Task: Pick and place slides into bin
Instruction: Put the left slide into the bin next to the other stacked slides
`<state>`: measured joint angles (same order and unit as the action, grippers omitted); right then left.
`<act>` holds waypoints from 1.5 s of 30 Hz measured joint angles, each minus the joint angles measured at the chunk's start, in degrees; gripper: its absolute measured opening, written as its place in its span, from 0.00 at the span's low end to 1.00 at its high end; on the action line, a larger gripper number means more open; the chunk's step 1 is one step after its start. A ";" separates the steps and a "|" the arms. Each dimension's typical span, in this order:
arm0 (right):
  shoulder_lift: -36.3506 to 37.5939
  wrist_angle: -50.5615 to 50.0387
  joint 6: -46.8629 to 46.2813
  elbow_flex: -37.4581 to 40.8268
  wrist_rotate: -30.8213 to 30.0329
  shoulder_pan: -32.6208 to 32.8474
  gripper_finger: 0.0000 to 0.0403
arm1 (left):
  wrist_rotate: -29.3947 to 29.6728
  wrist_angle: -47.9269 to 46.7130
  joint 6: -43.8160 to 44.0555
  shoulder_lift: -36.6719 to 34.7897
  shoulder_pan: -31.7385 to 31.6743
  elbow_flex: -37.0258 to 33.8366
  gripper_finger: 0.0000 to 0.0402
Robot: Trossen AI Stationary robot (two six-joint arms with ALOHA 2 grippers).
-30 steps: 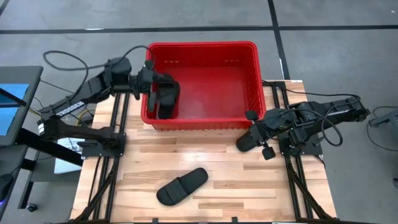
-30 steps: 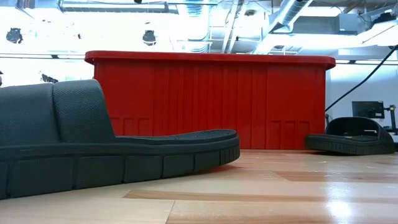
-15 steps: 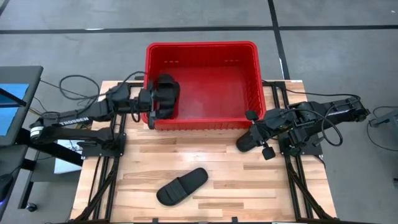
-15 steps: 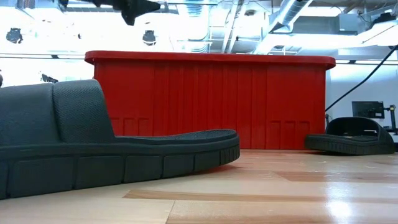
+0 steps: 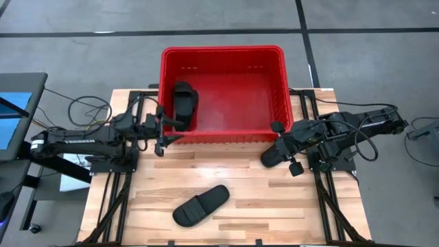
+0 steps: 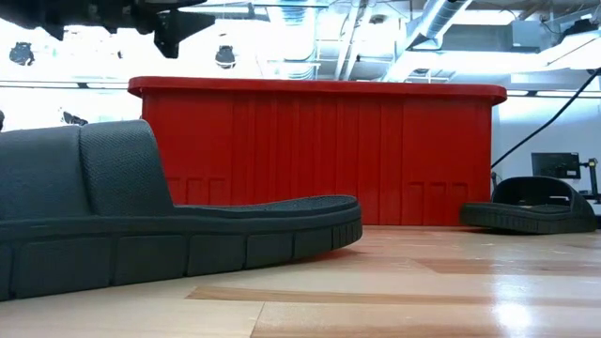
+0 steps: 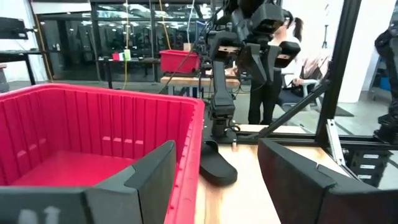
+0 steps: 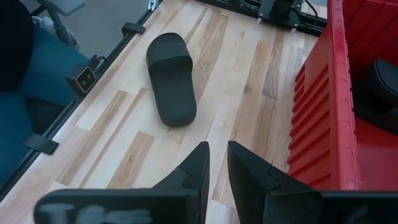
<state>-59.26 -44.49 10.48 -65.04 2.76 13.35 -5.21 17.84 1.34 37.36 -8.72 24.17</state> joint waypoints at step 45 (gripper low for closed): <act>0.01 0.85 17.12 0.00 -0.02 0.02 0.12 | 5.60 0.36 0.42 -5.87 10.76 -7.70 0.54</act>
<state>-59.25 -43.64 27.60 -65.04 2.75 13.37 0.38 18.20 1.76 31.48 2.04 16.47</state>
